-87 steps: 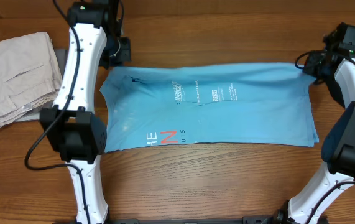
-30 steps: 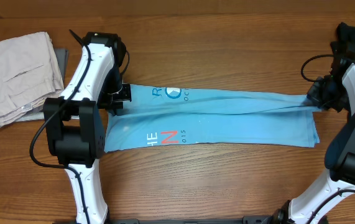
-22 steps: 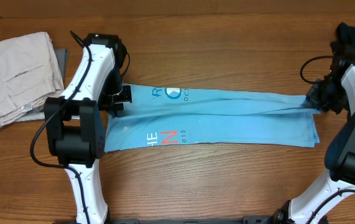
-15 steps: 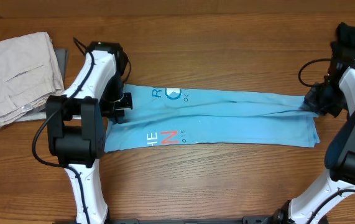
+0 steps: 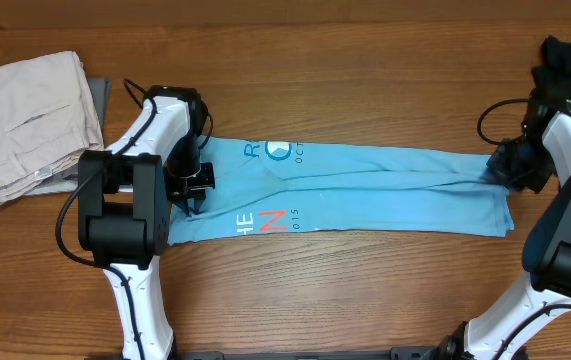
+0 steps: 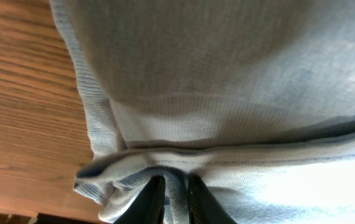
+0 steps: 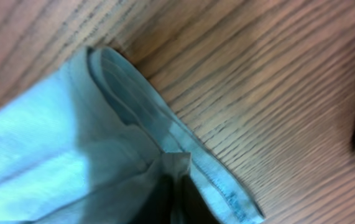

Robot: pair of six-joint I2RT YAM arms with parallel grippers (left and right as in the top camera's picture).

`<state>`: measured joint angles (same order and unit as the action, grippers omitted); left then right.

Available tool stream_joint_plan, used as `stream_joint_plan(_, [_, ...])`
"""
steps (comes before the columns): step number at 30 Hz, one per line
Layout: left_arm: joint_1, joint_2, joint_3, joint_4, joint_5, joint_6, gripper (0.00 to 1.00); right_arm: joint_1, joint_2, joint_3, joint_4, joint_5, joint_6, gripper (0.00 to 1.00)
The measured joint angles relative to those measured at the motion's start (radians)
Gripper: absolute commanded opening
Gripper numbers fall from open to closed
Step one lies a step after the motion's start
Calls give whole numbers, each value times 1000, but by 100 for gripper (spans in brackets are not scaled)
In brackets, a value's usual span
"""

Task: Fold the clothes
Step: 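Lower the folded edge onto the shirt and release both grippers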

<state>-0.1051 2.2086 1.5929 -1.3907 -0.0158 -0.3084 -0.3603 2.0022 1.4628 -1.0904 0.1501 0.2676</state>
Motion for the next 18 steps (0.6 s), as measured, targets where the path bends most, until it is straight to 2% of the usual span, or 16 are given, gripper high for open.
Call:
stream_joint_plan(2, [0,0,0,-9,0,0,23,0,0,-13,13,13,-4,63])
stream_joint_plan(3, [0,0,0,-15,0,0,23,0,0,-19,21,16,-6,69])
stream_joint_plan(4, [0,0,0,-24,0,0,24,0,0,-23,27,18,-3,82])
stream_joint_plan(5, [0,0,3,-39,0,0,24,0,0,-27,32,21,1,88])
stream_joint_plan(8, [0,0,53,-89,-1,0,26,0,0,-27,27,26,0,95])
stream_joint_plan(14, [-1,-2,371,-166,-2,0,36,2,1,101,-92,-15,-1,95])
stream_joint_plan(15, [-5,-5,426,-179,1,-3,36,2,1,140,-117,-37,-1,91])
stream_joint_plan(17, [-11,-18,516,-197,16,-4,28,3,0,215,-167,-98,-5,79])
stream_joint_plan(18, [-18,-29,548,-204,27,-3,20,6,-1,242,-184,-129,-8,64])
